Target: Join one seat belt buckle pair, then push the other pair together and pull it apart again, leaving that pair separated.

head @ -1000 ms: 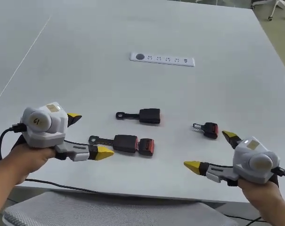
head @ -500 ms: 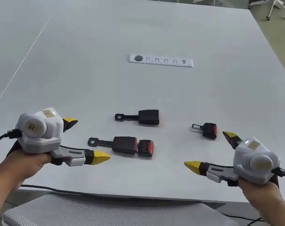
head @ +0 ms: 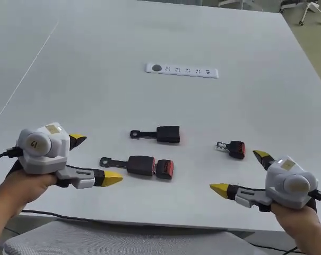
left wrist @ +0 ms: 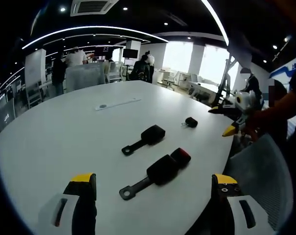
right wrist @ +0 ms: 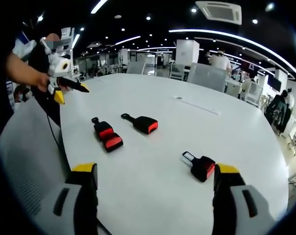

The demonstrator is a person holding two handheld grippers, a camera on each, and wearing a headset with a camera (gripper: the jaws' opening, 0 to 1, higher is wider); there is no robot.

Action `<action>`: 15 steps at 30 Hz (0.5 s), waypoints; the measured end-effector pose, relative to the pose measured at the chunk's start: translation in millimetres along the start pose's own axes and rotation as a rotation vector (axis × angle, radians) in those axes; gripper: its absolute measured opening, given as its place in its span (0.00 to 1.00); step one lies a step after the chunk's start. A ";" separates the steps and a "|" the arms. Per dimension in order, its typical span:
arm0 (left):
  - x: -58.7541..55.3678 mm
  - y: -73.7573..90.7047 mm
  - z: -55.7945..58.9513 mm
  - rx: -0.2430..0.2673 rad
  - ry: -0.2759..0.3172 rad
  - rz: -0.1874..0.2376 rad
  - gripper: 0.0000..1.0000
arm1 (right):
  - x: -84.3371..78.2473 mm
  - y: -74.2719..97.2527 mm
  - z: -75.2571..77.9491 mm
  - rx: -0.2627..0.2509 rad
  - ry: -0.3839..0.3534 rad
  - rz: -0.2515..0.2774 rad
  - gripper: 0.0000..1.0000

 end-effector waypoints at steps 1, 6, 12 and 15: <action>0.2 -0.1 0.1 0.001 -0.001 0.001 1.00 | -0.1 0.0 0.1 0.000 0.001 -0.001 0.99; -0.3 -0.2 0.1 0.001 0.000 -0.001 1.00 | -0.6 0.2 0.9 0.007 -0.005 -0.006 0.98; -0.9 -1.1 -0.4 0.000 0.000 -0.004 1.00 | -0.5 0.9 2.6 -0.001 -0.012 -0.006 0.98; -0.5 -1.6 -0.5 -0.002 -0.002 -0.005 1.00 | -1.4 0.6 3.3 0.001 -0.012 -0.010 0.98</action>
Point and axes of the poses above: the centre of the closed fingertips' face, and the gripper's own axes: y roughly backward along the fingers, z roughly to its right, x roughly out of its top, the point moved 10 cm from there along y, roughly backward along the fingers, and after that the axes turned 12 degrees about z, right-handed, at the moved point
